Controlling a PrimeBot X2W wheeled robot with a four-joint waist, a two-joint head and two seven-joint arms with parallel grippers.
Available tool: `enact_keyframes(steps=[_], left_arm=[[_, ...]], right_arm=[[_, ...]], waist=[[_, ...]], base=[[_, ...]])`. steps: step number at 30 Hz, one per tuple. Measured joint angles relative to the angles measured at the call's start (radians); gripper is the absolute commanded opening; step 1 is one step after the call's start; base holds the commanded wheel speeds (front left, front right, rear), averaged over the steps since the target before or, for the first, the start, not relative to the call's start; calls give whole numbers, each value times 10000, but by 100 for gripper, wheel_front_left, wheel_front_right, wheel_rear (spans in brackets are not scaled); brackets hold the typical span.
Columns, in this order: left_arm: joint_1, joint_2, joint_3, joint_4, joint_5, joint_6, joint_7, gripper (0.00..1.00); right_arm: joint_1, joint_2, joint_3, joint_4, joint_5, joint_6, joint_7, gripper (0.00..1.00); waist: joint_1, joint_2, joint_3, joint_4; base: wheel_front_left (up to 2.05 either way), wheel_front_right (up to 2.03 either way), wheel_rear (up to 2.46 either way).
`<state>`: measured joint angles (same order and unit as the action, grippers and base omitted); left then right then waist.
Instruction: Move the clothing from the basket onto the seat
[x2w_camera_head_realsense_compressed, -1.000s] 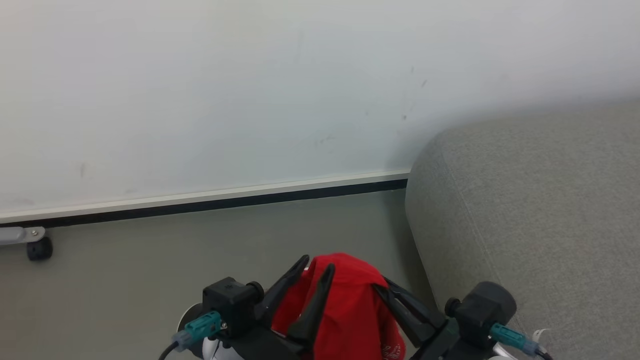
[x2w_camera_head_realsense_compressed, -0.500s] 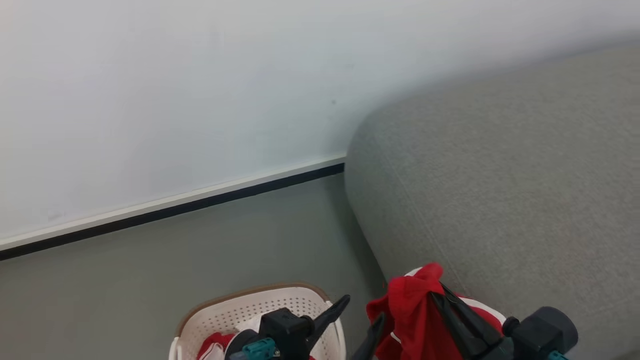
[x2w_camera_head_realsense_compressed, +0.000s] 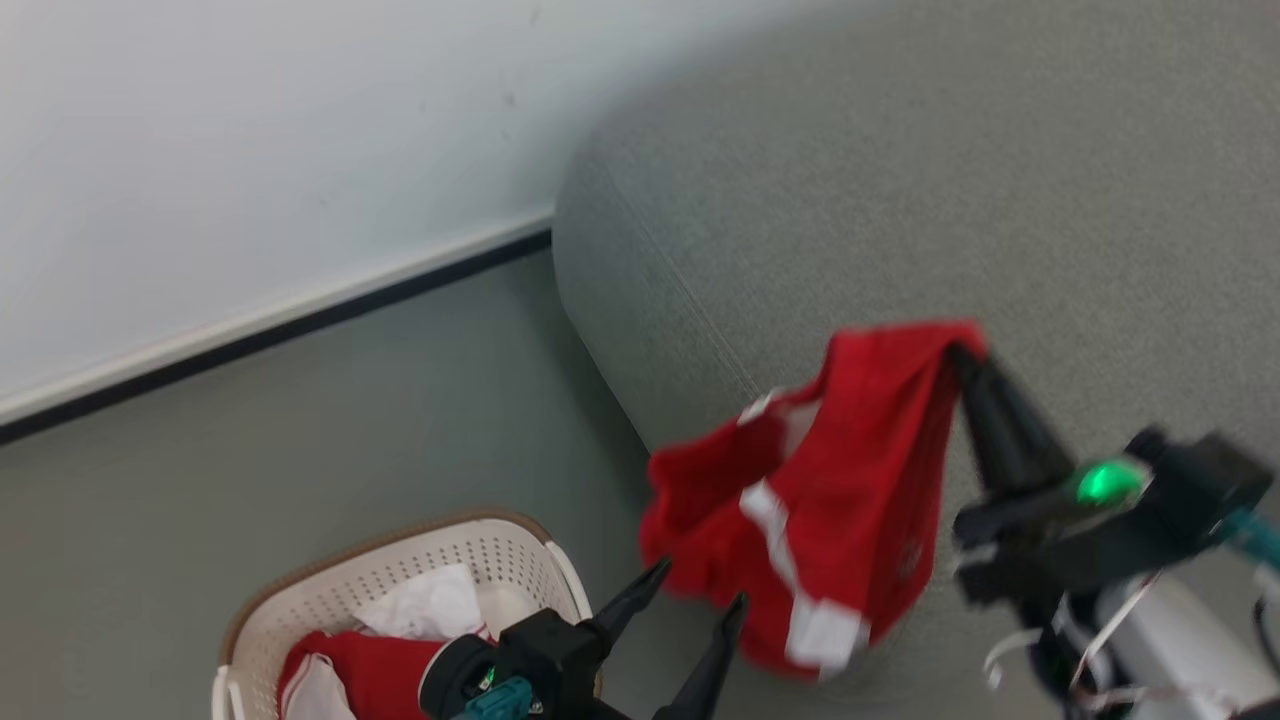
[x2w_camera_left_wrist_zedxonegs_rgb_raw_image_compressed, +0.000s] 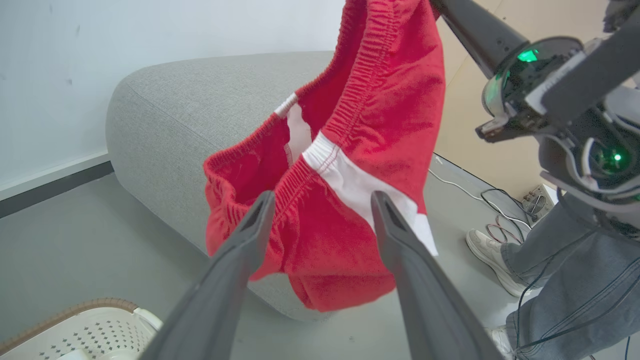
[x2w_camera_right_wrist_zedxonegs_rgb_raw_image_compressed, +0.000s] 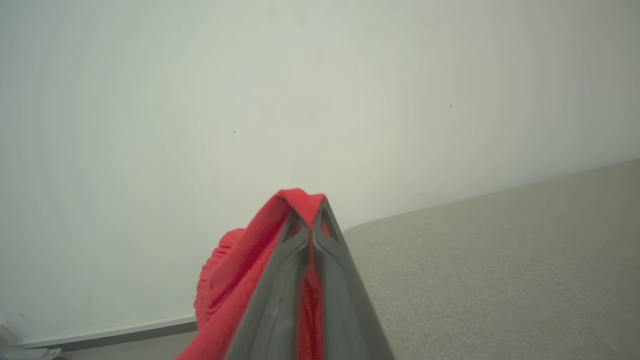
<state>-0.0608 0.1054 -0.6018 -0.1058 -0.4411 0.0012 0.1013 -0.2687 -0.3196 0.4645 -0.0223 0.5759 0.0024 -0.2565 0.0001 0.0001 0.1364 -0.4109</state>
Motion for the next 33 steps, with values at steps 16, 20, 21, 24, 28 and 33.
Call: enact_keyframes(steps=[16, 20, 21, 24, 28, 33], left_arm=[[-1043, 59, -96, -742, 552, 167, 525, 100], [-1249, 203, -153, -1104, 663, 146, 786, 100], [-1356, 257, -128, -1193, 679, 140, 846, 100], [-1527, 500, 79, -1473, 746, 81, 1005, 100], [-1551, 878, 535, -1839, 838, 268, 1103, 100], [-1793, 978, 754, -2048, 878, 336, 1229, 100]], right_arm=[[-7244, -652, -4803, 4468, 2828, -662, 502, 0], [-7878, -1377, -5218, 5388, 2940, -727, 424, 0], [-7944, -1496, -5229, 5593, 2934, -727, 424, 0], [-8064, -1710, -5152, 6126, 2846, -617, 422, 0], [-8054, -1524, -4832, 6847, 2727, -464, 380, 0], [-7825, -357, -4381, 7837, 2713, -316, 337, 0]], waist=[[2, 1, 2418, 512], [2, 1, 2999, 921], [2, 2, 3157, 1011], [2, 2, 3634, 1233], [2, 2, 4292, 1406], [2, 2, 5093, 1415]], base=[[0, 0, 0], [0, 0, 0], [0, 0, 0], [0, 0, 0], [0, 0, 0], [0, 0, 0]])
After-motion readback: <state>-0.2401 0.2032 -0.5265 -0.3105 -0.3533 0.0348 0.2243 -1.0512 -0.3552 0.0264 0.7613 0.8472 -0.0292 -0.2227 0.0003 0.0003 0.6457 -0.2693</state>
